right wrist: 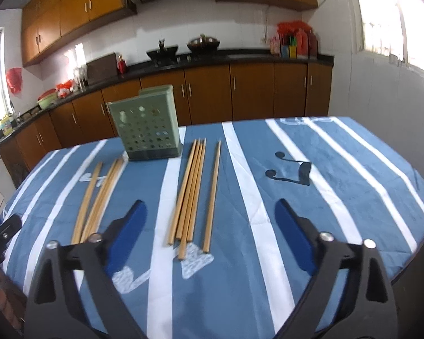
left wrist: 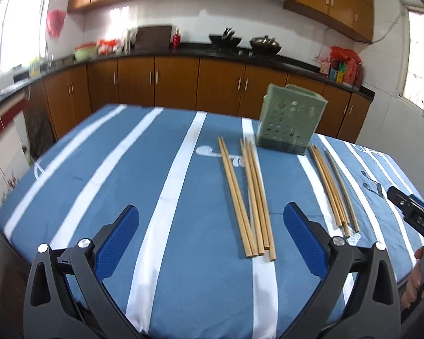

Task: Organize utensils
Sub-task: 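Close the right gripper on a single wooden chopstick while the left gripper grasps another chopstick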

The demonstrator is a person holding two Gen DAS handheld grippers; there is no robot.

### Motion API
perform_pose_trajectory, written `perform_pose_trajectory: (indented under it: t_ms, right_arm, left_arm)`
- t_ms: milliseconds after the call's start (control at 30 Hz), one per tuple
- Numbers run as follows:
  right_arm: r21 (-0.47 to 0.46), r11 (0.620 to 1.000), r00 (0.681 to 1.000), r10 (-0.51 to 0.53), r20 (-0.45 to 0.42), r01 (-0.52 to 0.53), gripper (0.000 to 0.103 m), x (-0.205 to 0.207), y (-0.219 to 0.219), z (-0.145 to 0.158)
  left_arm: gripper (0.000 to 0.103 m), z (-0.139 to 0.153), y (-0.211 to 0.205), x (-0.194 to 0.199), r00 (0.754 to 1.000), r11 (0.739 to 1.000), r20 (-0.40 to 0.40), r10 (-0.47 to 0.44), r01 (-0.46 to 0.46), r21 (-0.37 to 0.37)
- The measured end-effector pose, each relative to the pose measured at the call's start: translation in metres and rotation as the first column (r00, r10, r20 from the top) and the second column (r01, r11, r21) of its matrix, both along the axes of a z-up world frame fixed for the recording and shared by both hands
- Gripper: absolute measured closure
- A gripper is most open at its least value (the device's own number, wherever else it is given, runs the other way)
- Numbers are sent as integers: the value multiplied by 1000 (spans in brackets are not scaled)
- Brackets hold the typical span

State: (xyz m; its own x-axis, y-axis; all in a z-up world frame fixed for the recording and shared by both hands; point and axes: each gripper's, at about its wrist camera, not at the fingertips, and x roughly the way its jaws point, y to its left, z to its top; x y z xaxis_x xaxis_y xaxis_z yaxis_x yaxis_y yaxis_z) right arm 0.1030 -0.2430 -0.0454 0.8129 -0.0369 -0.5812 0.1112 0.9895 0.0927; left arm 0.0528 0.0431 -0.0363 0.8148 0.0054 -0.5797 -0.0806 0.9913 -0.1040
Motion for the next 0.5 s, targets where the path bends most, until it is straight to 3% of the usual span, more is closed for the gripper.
perform_pose_trajectory:
  t_ms: [133,233,367,433,500]
  right_arm:
    - [22,1000,994,12,-105,-10,49,40,-3,-22]
    - [48,999,984,18,-177,-9,63,60,-4,-40]
    - [69,998,968,6,-250,12,68,78,-8,-61]
    - [75,997,960,7,-278,14,77,82,-10,-69]
    - [63,998,966,5,-259,11,82,79,-10,-71]
  left_arm:
    - [2,-12,10,16,997,999,-75,0,-4,-44]
    - [10,-19,11,23,994,999,-111,-10,4,-52]
    - [25,-28,5,33,986,997,-162,-49,39,-65]
    - [32,-32,0,37,981,996,-178,-74,63,-63]
    - [37,-36,-7,43,976,994,-196,-99,89,-57]
